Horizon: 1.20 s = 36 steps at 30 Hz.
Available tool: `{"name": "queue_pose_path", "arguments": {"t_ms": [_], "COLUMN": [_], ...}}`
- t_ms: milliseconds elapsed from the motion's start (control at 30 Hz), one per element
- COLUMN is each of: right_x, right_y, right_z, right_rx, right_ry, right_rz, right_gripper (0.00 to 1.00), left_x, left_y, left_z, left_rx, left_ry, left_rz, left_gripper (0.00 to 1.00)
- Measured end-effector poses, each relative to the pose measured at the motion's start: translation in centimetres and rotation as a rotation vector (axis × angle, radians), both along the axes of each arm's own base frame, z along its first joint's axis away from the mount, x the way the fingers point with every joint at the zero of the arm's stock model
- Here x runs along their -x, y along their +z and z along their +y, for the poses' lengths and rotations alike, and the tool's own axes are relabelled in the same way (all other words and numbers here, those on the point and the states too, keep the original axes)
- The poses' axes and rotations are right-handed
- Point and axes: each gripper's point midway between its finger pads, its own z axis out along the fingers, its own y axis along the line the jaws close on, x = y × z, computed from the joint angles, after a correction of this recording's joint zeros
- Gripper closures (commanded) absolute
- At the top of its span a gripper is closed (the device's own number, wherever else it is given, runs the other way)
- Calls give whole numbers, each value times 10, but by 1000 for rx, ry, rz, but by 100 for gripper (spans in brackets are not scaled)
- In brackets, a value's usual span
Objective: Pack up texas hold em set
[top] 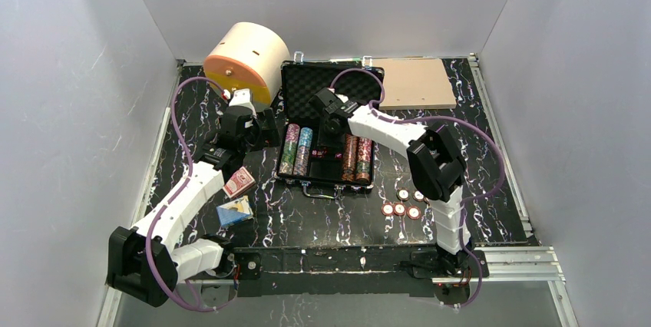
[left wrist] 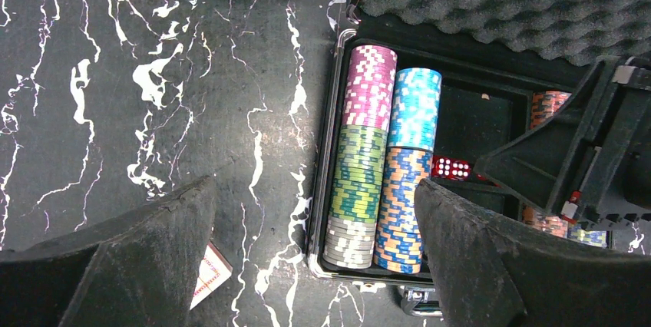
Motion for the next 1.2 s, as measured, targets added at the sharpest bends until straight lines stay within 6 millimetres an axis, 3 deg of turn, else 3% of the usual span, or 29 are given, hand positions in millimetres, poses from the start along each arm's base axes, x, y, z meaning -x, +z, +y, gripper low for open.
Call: {"name": "queue_pose_path", "arguments": {"t_ms": [233, 800, 1033, 1200], "right_x": [5, 2, 2, 5], "right_y": [-17, -32, -32, -34], "right_z": [-6, -10, -9, -12], "right_rx": [53, 106, 106, 122], "right_ry": [6, 18, 27, 33], "right_rz": [46, 47, 48, 59], "right_gripper": [75, 74, 56, 51], "left_x": [0, 0, 0, 0], "left_y": [0, -1, -1, -1], "left_z": [0, 2, 3, 3], "left_rx": [-4, -11, -15, -16], "left_ry": [0, 3, 9, 10], "left_rz": [0, -1, -2, -2], "left_gripper": [2, 2, 2, 2]}}
